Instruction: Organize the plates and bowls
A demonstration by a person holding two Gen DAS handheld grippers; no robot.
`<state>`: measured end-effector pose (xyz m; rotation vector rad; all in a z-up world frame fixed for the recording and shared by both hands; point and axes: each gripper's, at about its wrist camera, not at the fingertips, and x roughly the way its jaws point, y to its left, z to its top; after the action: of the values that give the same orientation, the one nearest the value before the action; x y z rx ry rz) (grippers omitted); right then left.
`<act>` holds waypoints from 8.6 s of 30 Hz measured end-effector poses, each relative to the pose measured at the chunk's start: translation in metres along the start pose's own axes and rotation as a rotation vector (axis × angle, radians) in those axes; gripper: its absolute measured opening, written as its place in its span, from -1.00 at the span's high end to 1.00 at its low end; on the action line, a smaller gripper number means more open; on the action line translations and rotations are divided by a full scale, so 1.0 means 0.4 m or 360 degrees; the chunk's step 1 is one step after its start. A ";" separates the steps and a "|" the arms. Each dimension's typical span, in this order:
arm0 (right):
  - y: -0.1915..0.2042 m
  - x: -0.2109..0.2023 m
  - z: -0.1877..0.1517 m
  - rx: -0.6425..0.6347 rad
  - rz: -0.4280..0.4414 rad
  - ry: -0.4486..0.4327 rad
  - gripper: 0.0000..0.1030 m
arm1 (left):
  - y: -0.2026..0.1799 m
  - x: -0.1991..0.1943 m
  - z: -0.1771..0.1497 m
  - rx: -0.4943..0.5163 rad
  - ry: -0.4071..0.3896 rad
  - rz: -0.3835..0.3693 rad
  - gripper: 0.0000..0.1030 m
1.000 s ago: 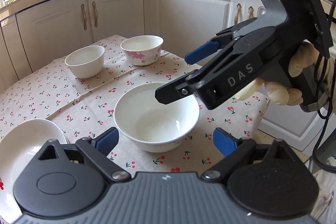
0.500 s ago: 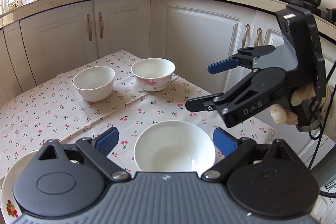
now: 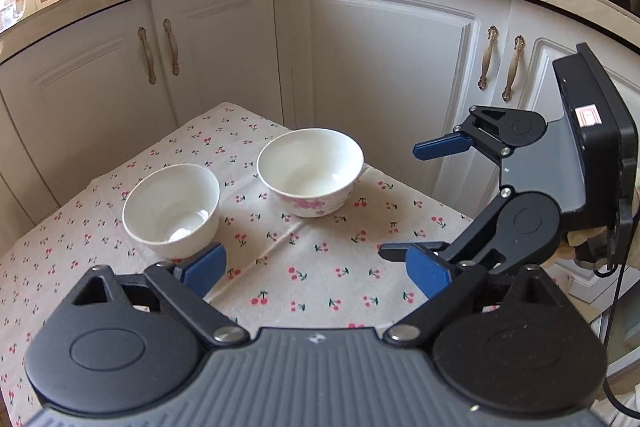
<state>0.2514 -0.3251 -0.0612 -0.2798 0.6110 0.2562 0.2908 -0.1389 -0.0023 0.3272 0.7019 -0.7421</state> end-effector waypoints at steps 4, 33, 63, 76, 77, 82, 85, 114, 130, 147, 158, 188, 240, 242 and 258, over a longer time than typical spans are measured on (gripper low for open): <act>-0.035 0.043 0.006 0.0003 0.0002 -0.0011 -1.00 | 0.031 0.086 0.053 0.0001 0.0037 -0.0041 -0.87; -0.098 0.198 0.009 -0.0056 0.0131 -0.0049 -0.93 | 0.116 0.410 0.175 0.0003 0.0244 -0.0227 -0.62; -0.073 0.137 0.047 -0.0011 0.0159 -0.0010 -0.88 | 0.090 0.341 0.160 -0.0015 0.0218 -0.0275 -0.51; 0.016 -0.026 0.065 -0.0033 0.0204 0.0007 -0.88 | 0.004 0.132 0.113 -0.0029 0.0145 -0.0268 -0.52; 0.025 -0.040 0.067 -0.0034 0.0211 0.0006 -0.88 | -0.001 0.114 0.106 -0.0042 0.0139 -0.0263 -0.52; 0.079 -0.111 0.070 -0.0071 0.0218 -0.0012 -0.88 | -0.033 0.029 0.064 -0.0041 0.0098 -0.0241 -0.52; 0.115 -0.143 0.064 -0.0093 0.0231 -0.0015 -0.88 | -0.044 -0.013 0.034 -0.0068 0.0094 -0.0232 -0.52; 0.256 -0.163 -0.023 -0.0092 0.0398 0.0079 -0.88 | -0.068 -0.082 -0.143 -0.0188 0.0148 -0.0192 -0.53; 0.253 -0.146 -0.031 -0.0072 0.0433 0.0109 -0.88 | -0.064 -0.067 -0.162 -0.0207 0.0163 -0.0196 -0.53; 0.244 -0.141 -0.034 -0.0024 0.0488 0.0111 -0.94 | -0.057 -0.063 -0.167 -0.0235 0.0152 -0.0221 -0.56; 0.235 -0.174 -0.023 -0.0031 0.0480 0.0046 -1.00 | -0.019 -0.105 -0.173 -0.0264 0.0116 -0.0170 -0.57; 0.013 0.074 0.184 -0.0118 0.0411 -0.0087 -1.00 | 0.257 0.092 0.029 -0.0301 0.0110 0.0097 -0.80; 0.062 0.347 0.236 -0.0242 0.0572 -0.0002 -0.69 | 0.363 0.307 0.039 -0.0365 0.0172 -0.0020 -0.66; 0.061 0.343 0.237 -0.0231 0.0576 0.0010 -0.69 | 0.360 0.301 0.038 -0.0371 0.0172 -0.0030 -0.66; 0.097 0.169 0.237 -0.0259 0.0518 -0.0003 -0.69 | 0.245 0.129 0.036 -0.0357 0.0054 -0.0041 -0.52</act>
<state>0.3421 -0.2471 -0.0340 -0.3365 0.6340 0.6211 0.3946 -0.1033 -0.0240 0.1266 0.8148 -0.6760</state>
